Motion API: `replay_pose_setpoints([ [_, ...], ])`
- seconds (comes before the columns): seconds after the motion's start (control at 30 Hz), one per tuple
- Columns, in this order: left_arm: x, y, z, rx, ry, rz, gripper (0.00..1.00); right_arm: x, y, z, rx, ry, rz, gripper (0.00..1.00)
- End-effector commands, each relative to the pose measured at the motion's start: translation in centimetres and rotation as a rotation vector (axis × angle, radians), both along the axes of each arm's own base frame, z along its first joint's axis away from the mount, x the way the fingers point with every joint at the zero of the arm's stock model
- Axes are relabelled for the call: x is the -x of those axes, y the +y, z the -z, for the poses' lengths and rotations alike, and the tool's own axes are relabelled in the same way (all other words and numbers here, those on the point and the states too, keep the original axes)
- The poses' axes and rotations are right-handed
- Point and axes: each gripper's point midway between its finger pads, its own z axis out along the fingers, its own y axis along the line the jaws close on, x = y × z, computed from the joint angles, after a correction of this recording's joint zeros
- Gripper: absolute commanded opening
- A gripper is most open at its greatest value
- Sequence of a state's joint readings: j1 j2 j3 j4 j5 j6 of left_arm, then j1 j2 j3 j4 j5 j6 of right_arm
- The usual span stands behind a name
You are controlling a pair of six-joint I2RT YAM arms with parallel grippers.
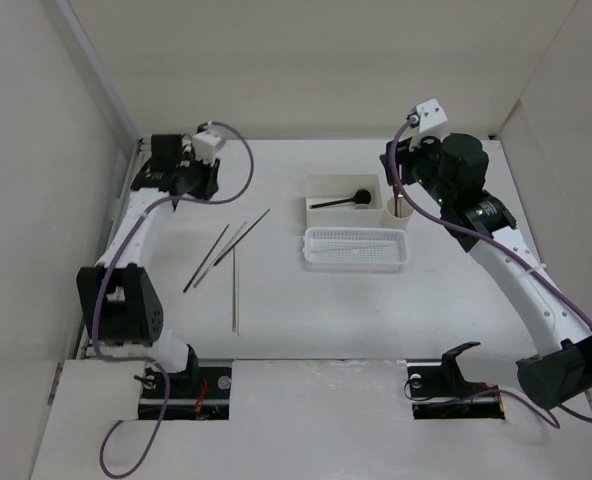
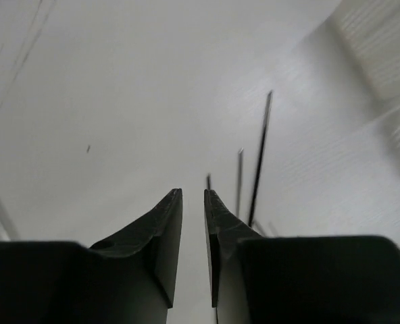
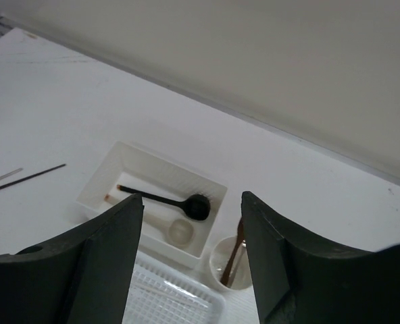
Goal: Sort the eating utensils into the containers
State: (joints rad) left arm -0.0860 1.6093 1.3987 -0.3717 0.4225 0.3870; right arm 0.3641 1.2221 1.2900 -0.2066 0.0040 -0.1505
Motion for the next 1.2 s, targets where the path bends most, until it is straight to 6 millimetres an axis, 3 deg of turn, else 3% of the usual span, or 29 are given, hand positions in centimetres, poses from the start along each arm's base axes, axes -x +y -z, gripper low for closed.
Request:
replay_pose_setpoints([
  [0.0,5.7,2.3,6.1,-0.131,0.123,0.035,0.16,0.3,2.4,-3.3,-0.054,-0.082,-0.029,0.65],
  [0.07,7.8,4.7,7.6,-0.154,0.135,0.046,0.17,0.5,3.5,-2.9,-0.067,-0.065,-0.032,0.65],
  [0.1,9.8,5.4,10.1,-0.168,0.192,0.053,0.2,0.4,4.0,-2.5,-0.071,-0.053,-0.04,0.65],
  [0.2,10.5,7.8,11.4,-0.162,0.222,-0.03,0.41,0.6,5.0,-2.4,-0.1,-0.041,-0.055,0.65],
  [0.3,10.2,9.4,12.5,-0.155,0.245,-0.089,0.43,0.5,5.6,-2.2,-0.118,-0.033,-0.064,0.65],
  [0.37,10.3,10.2,14.1,-0.176,0.281,-0.114,0.39,0.7,5.9,-2.7,-0.122,-0.041,-0.066,0.65],
  [0.63,10.2,9.6,15.9,-0.148,0.327,-0.081,0.36,1.1,5.3,-3.1,-0.126,-0.055,-0.033,0.65],
  [0.77,11.3,9.4,17.0,-0.14,0.358,-0.085,0.36,1.2,5.0,-2.5,-0.128,-0.043,-0.021,0.65],
  [0.9,11.4,10.2,18.0,-0.19,0.376,-0.108,0.34,1.2,5.0,-2.5,-0.128,-0.043,-0.021,0.65],
  [1.07,11.5,9.1,19.0,-0.246,0.392,-0.107,0.34,1.0,5.0,-2.6,-0.127,-0.044,-0.012,0.65],
  [1.17,11.4,10.2,19.6,-0.312,0.395,-0.168,0.28,0.9,4.8,-3.0,-0.131,-0.052,-0.003,0.65],
])
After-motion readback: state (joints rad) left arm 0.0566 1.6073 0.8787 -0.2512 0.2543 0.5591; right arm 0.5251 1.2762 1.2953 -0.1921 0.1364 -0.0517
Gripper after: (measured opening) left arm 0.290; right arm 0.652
